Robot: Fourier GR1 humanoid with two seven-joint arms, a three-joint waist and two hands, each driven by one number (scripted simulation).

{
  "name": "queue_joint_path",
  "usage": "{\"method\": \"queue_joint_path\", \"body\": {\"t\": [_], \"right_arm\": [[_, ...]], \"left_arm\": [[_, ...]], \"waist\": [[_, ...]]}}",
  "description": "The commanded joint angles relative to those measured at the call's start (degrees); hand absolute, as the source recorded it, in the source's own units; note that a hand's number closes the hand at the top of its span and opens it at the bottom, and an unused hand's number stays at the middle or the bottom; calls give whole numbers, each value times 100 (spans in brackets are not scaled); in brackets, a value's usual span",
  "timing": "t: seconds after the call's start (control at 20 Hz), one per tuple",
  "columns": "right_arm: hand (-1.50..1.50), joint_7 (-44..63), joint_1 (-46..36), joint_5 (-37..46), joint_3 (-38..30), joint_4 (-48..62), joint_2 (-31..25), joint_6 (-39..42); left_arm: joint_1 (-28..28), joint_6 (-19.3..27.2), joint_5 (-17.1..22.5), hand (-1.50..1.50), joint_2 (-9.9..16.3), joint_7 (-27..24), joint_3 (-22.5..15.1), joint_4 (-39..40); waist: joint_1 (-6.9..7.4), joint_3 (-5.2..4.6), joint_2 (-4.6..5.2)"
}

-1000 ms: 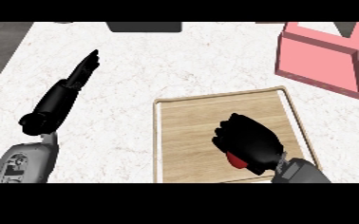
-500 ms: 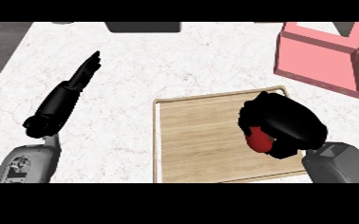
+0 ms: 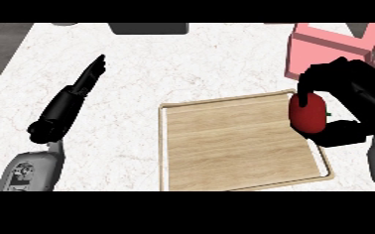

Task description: Pick the tomato from the tray and place it in the cardboard box

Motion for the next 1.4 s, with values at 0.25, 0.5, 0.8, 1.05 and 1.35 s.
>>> {"method": "queue_joint_path", "body": {"t": [0.25, 0.5, 0.8, 1.05, 1.35], "right_arm": [[150, 1116, -1456, -618, -1608, 1617, -259, 62], [150, 807, -2458, -246, -1643, 3475, -678, -433], [150, -8, -2749, 657, -1203, 5038, -1580, -629], [150, -612, -3008, 917, -901, 6314, -2209, 77], [150, -1193, -3368, 1652, -323, 7500, -2420, -120]], "left_arm": [[-97, -156, 14, 0, 48, -138, 6, 134], [-112, 61, -157, 0, -244, 40, -191, 69], [-236, 9, -131, 0, -205, 46, -149, 43], [-300, -38, -146, 0, -208, 52, -193, 54], [-361, -272, 45, 0, 0, 11, -7, 49]], "waist": [[117, 4, 39], [187, 6, 58], [275, 8, 95], [350, 13, 134], [424, 17, 164]]}}
